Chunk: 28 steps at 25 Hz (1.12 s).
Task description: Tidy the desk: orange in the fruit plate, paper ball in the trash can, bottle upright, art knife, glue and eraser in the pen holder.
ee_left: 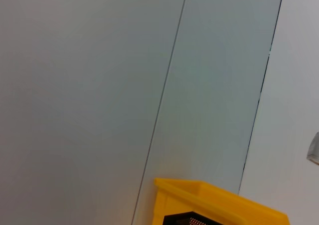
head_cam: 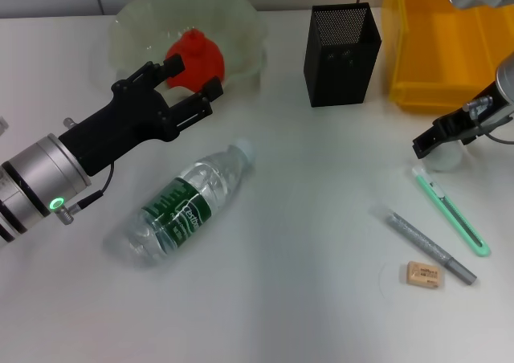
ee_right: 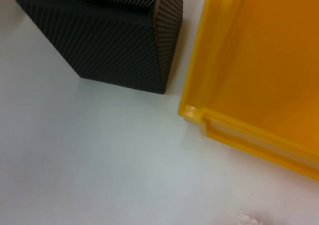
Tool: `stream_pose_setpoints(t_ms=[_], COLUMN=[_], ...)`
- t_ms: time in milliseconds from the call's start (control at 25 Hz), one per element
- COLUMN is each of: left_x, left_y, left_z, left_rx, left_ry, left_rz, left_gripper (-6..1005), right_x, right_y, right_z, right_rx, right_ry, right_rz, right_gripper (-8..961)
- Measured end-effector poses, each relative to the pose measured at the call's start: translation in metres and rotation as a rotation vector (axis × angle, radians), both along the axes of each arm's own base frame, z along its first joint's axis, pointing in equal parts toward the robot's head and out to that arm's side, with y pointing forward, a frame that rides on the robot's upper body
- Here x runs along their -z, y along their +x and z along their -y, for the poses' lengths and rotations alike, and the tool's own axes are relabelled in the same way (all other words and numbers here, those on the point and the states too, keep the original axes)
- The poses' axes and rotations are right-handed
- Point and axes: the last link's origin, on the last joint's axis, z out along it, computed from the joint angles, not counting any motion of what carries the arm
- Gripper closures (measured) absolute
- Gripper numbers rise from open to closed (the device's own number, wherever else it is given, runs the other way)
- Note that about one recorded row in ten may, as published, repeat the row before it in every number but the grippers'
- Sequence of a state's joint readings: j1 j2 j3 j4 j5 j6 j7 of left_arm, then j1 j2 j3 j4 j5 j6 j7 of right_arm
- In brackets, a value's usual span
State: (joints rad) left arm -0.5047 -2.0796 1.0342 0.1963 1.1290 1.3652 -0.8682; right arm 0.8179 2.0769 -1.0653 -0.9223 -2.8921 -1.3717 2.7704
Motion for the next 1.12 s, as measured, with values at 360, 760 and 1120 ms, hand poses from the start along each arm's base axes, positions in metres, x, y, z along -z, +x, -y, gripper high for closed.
stream_pose_setpoints(t_ms=[360,760,1120], left_x=[0.000,0.001,0.002], left_y=[-0.003,-0.004,-0.005], left_z=[0.000,-0.001,0.003], left_rx=[-0.010,-0.017,-0.014], left_ry=[0.002,0.003,-0.008], left_rz=[-0.020,-0.024,-0.013], left_gripper=[190,189,190], right_x=[0.001,-0.001,-0.050], right_y=[0.004,0.002,-0.041], right_z=[-0.002,-0.002,0.003], right_rx=[-0.001,-0.029,-0.238], right_ry=[0.023,0.031,0.171], right_rz=[-0.007,-0.043,-0.189], right_gripper=[188,359,496])
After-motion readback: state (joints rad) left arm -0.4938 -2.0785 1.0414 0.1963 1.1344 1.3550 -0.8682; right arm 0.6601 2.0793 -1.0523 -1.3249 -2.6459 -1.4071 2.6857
